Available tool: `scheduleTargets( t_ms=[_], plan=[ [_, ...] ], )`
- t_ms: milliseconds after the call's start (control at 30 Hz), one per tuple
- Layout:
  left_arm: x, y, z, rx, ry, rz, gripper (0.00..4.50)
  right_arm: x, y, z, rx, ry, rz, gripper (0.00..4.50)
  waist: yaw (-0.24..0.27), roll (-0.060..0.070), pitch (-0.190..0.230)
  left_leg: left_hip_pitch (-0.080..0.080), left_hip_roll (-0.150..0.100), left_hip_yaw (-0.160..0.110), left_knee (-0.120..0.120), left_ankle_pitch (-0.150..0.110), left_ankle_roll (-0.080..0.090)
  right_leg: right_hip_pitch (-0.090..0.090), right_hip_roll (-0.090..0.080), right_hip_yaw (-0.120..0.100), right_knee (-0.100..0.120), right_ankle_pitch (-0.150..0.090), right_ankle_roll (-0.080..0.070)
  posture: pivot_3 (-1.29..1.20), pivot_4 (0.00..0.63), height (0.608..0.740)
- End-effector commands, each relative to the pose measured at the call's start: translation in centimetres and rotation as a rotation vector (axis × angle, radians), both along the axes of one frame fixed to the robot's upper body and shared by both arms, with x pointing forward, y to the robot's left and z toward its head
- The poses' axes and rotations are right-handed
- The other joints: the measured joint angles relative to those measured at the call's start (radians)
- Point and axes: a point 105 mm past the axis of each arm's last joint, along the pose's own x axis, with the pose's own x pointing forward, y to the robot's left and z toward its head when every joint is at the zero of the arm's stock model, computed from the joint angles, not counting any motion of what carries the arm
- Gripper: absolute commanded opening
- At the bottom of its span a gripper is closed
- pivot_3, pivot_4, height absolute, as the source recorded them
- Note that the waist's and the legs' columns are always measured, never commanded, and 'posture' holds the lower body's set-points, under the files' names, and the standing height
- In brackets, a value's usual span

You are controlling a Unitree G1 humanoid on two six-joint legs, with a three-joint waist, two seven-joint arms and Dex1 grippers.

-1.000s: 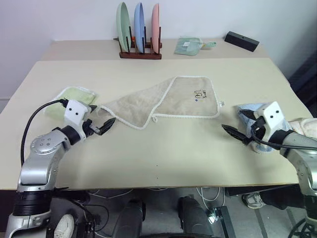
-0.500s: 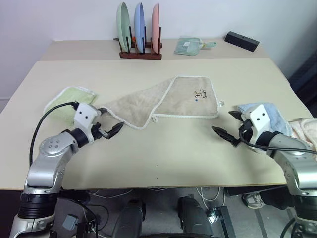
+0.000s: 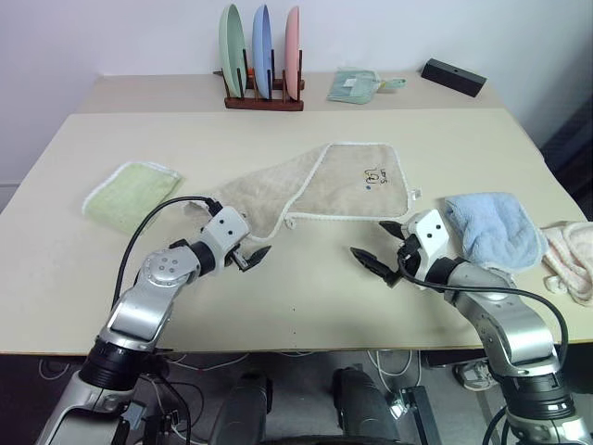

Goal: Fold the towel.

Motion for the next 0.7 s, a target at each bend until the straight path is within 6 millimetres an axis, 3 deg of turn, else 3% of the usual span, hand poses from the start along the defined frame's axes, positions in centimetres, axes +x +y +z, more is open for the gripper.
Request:
scheduleTargets(
  t_ms=[33, 133, 233, 400, 467, 700],
  plan=[
    [0.8, -0.6, -0.3, -0.008, 0.021, 0.017, 4.46, 0.2, 1.2, 1.5, 0.012, -0.070, 0.029, 4.50, 0.000, 0.000, 0.000, 0.000, 0.000, 0.000, 0.000, 0.000, 0.000, 0.000, 0.000, 0.000, 0.000, 0.000, 0.000, 0.00, 0.150, 0.740],
    [0.4, -1.5, -1.4, 0.018, 0.062, -0.041, 4.46, 0.4, 1.8, 1.6, 0.009, -0.079, 0.045, 4.50, -0.001, 0.000, 0.000, 0.000, 0.000, 0.000, 0.001, 0.000, 0.000, 0.000, 0.000, 0.000, 0.000, 0.000, 0.000, 0.00, 0.150, 0.740],
    [1.1, -1.4, -1.3, -0.026, 0.070, 0.014, 3.59, 0.6, 2.2, 1.6, 0.010, -0.082, 0.047, 4.50, 0.003, 0.000, 0.000, 0.000, 0.000, 0.000, 0.001, 0.000, 0.000, 0.001, 0.000, 0.000, 0.000, 0.000, 0.000, 0.00, 0.150, 0.740],
    [1.5, -1.3, -1.1, -0.041, 0.061, 0.031, 1.12, 0.7, 2.3, 1.6, 0.009, -0.084, 0.050, 4.50, -0.001, 0.000, 0.000, 0.001, 0.000, 0.000, 0.001, 0.000, 0.000, 0.001, 0.000, 0.000, 0.000, 0.000, 0.000, 0.00, 0.150, 0.740],
    [2.5, -0.3, -0.2, -0.052, 0.006, 0.103, 0.09, 0.6, 2.7, 1.5, 0.004, -0.083, 0.064, 4.50, -0.004, 0.001, 0.000, 0.001, 0.000, 0.000, 0.001, 0.000, 0.000, 0.001, 0.000, 0.000, 0.001, 0.000, 0.000, 0.00, 0.150, 0.740],
    [4.0, 1.3, 2.0, -0.050, -0.133, 0.185, 0.03, 0.4, 3.0, 1.4, -0.003, -0.083, 0.074, 4.50, -0.002, 0.001, 0.000, 0.001, 0.000, 0.000, 0.001, 0.000, 0.000, 0.000, 0.000, 0.000, 0.001, 0.000, 0.000, 0.00, 0.150, 0.740]
  ],
)
